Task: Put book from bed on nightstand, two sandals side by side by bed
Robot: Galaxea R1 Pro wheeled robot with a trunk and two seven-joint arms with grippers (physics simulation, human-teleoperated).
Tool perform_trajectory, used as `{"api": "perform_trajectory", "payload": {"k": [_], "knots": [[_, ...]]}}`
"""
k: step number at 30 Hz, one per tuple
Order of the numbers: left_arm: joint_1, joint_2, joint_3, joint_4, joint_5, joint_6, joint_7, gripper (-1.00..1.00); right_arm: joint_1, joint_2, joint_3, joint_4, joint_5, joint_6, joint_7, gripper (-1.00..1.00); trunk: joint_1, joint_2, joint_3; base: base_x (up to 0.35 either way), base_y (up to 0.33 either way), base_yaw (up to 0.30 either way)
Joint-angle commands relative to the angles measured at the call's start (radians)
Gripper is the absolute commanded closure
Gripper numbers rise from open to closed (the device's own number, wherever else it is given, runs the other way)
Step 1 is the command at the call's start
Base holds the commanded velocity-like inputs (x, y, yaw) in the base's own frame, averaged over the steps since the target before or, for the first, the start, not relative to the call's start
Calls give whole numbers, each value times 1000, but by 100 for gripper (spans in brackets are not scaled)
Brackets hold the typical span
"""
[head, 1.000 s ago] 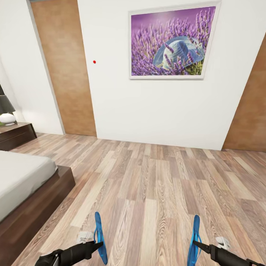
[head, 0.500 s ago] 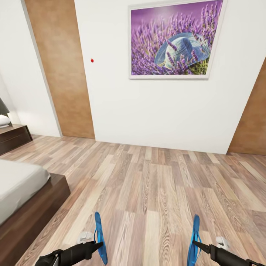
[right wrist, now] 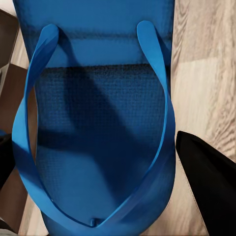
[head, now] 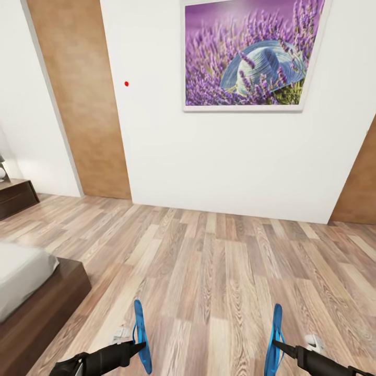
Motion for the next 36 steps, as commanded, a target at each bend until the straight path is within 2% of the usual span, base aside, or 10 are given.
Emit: {"api": "perform_trajectory", "payload": {"k": [1,20,36], "knots": [[-1,-1,9,-1,-6,10,-7,100,-1,1,-9,-1,7,9,4,100,0,0,-1,328,0,0],[-2,-1,8,-1,-7,9,-7,100,-1,1,-9,-1,7,9,4,100,0,0,-1,328,-1,0],[-1,-7,8,-1,-7,9,-5,100,-1,1,-9,-1,7,9,4,100,0,0,-1,328,-74,0]]}}
